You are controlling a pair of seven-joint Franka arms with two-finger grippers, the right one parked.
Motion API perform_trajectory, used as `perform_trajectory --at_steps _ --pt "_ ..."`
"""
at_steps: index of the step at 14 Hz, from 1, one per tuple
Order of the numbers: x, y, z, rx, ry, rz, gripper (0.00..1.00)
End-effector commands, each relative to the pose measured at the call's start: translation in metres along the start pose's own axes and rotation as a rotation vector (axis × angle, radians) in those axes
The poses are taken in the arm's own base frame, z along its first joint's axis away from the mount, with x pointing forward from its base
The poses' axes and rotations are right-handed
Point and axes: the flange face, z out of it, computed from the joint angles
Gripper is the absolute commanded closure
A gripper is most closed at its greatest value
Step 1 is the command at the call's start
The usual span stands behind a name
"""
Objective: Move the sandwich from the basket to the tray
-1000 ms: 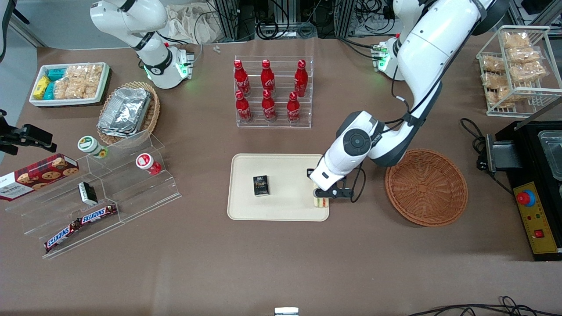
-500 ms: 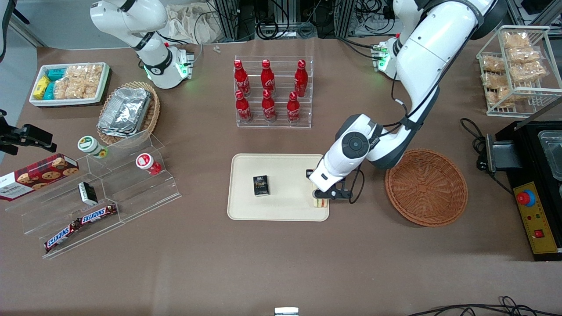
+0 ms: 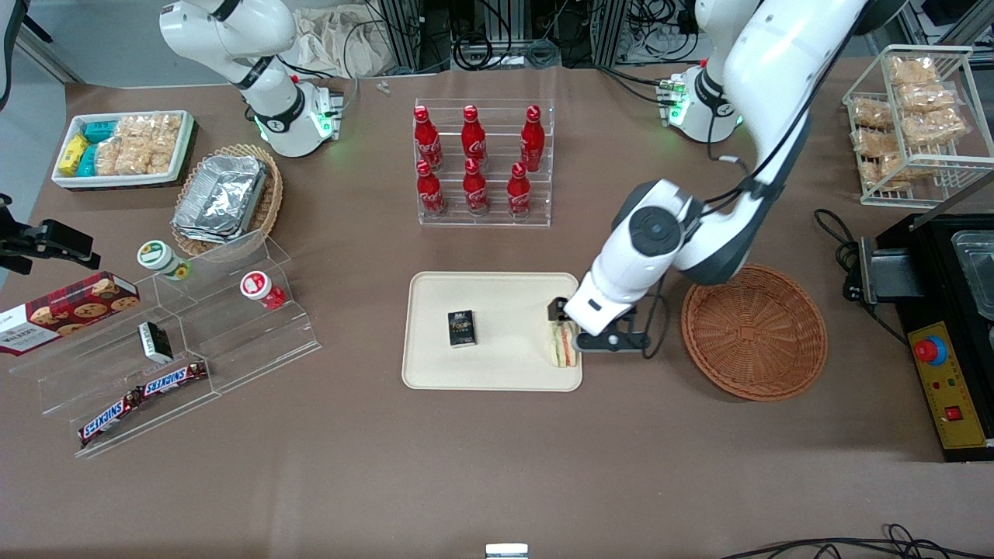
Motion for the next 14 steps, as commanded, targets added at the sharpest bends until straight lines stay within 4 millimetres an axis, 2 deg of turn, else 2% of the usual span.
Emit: perform_trajectory --at_steps 1,5,9,11,12,13,14 --pt "0.001 -0.022 -0.068 0.016 0.01 -0.061 0.01" --pt "0.012 -0.067 -0.139 0.012 -0.084 -0.021 0.01" --pt "0.022 -0.131 -0.216 0.037 -0.157 0.011 0.01" --pt "0.021 -0.164 -0.252 0.056 -0.192 0.033 0.01" --pt "0.018 -0.176 -0.268 0.063 -0.192 0.019 0.01" --pt "0.017 -0.197 -0.286 0.071 -0.177 -0.022 0.01" --pt "0.011 -0.203 -0.302 0.078 -0.162 -0.027 0.01"
